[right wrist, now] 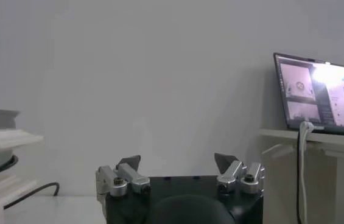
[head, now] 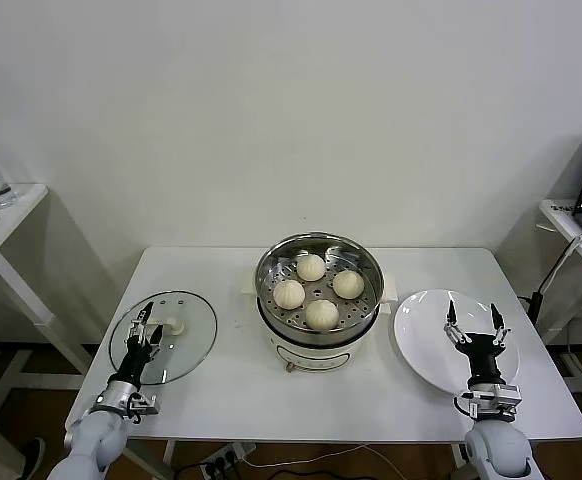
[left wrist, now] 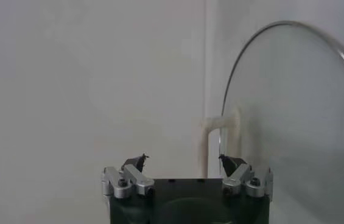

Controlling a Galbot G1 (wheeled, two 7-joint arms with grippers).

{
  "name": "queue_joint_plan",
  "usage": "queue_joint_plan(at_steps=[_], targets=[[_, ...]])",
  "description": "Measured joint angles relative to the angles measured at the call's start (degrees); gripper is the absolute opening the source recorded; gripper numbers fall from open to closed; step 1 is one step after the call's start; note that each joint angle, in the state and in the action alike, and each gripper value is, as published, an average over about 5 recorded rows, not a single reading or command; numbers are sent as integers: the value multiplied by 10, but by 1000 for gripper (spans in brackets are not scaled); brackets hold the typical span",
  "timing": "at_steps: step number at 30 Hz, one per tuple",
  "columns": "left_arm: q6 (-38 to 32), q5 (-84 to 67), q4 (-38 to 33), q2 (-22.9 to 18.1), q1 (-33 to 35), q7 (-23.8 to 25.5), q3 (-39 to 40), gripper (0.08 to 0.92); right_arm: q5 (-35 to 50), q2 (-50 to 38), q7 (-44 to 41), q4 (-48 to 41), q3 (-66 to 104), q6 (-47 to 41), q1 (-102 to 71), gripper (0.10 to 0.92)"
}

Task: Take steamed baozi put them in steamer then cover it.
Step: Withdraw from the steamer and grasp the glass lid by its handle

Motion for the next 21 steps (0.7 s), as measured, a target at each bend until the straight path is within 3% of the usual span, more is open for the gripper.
queue_joint_plan(at_steps=[15, 21], targets=[[8, 4, 26, -6, -24, -3, 8, 817, -13, 8, -1, -1, -1, 3, 0, 823], [9, 6, 39, -9, -30, -2, 10, 693, -17, 8, 0, -1, -1, 4, 0, 823]])
